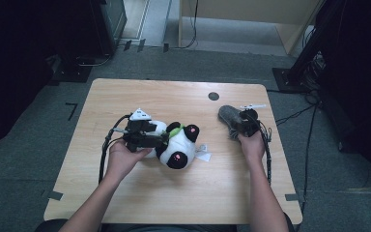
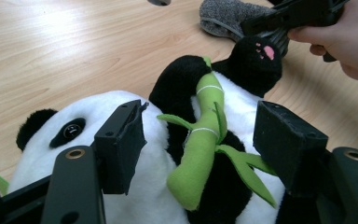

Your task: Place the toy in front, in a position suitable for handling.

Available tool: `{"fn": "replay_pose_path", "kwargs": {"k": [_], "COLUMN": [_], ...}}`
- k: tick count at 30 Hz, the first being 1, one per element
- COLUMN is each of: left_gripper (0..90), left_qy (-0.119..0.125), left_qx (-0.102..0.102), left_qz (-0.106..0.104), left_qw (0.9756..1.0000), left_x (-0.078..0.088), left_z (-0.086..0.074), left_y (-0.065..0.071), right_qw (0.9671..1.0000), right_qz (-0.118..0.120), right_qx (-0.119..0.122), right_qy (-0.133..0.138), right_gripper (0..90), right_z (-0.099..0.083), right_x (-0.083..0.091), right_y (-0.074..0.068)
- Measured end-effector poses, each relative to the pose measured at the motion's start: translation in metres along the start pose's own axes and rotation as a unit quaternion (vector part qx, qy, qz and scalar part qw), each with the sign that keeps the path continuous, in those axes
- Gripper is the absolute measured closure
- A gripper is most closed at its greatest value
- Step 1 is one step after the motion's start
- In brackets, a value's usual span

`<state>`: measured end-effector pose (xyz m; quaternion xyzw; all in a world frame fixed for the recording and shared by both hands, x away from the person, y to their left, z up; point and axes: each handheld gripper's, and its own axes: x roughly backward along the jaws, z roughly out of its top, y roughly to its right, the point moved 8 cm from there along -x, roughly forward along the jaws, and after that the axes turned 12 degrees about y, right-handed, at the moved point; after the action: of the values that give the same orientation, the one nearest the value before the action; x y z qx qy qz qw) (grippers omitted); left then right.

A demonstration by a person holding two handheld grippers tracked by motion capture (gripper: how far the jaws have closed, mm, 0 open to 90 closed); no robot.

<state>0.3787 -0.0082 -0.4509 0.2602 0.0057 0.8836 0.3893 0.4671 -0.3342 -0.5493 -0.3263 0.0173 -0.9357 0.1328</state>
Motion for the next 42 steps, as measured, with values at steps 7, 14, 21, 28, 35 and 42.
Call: {"fn": "replay_pose_path", "kwargs": {"k": [7,14,21,28,35,42], "left_gripper": [31.8,28.1,27.2,27.2,26.1,24.4], "left_qy": [0.013,0.019,0.013,0.014,-0.004,-0.002], "left_qx": [-0.001,-0.005,-0.017,-0.01,-0.019,-0.018], "left_qz": [0.001,-0.005,-0.005,-0.005,-0.002,-0.007], "left_qw": [0.9999,0.9998,0.9998,0.9998,0.9998,0.9998], "left_x": [0.012,0.022,0.026,0.029,0.032,0.037], "left_z": [0.005,0.005,0.001,-0.011,-0.03,-0.04], "left_y": [-0.013,-0.025,-0.036,-0.051,-0.063,-0.066], "right_qw": [0.9997,0.9991,0.9981,0.9967,0.9951,0.9924], "right_qz": [0.019,0.038,0.058,0.075,0.09,0.109], "right_qx": [-0.011,-0.01,0.011,0.02,0.028,0.041], "right_qy": [0.014,0.016,0.018,0.022,0.032,0.04], "right_gripper": [76.8,76.4,76.2,75.8,75.7,75.7], "right_z": [0.01,0.017,0.022,0.028,0.037,0.047], "right_x": [0.014,0.028,0.039,0.049,0.062,0.074], "right_y": [-0.01,-0.023,-0.04,-0.053,-0.068,-0.091]}}
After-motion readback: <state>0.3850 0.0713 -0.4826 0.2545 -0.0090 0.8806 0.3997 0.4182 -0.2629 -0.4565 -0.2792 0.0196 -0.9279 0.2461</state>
